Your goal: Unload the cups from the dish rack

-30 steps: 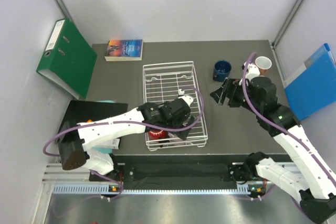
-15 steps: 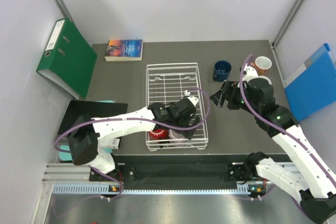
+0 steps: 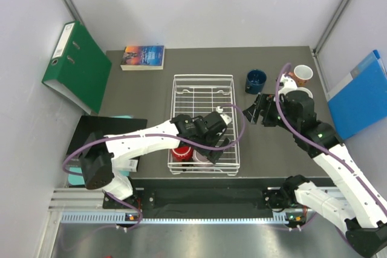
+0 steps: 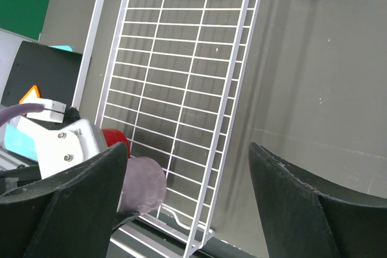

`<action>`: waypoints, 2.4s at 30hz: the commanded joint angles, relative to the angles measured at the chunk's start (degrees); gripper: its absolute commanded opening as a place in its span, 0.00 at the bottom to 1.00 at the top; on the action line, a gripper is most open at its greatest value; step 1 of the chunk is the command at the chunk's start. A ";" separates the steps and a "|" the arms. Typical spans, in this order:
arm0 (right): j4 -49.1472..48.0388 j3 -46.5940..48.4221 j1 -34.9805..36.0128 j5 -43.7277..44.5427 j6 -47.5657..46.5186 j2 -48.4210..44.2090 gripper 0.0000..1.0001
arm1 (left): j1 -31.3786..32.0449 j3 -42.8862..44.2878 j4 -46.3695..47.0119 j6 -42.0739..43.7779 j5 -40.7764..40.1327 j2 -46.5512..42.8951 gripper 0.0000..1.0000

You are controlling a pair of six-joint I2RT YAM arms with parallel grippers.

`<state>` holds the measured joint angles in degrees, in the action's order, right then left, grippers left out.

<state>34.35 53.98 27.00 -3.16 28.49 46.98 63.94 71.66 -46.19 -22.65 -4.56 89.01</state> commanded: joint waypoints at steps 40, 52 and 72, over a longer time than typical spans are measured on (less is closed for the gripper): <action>-0.60 -0.27 0.68 2.89 0.07 -1.28 0.79 | -9.62 12.19 7.86 -7.48 -5.83 18.74 0.00; 0.46 1.22 0.68 2.90 -1.33 -1.28 0.80 | -13.05 12.28 8.75 -7.32 -6.16 16.28 0.84; -1.21 0.96 0.68 2.98 -1.07 0.74 0.80 | -12.97 14.47 3.39 -7.58 -8.45 12.07 0.99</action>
<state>35.20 52.93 27.03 -0.67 28.01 47.57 50.72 84.95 -39.09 -30.06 -11.46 104.29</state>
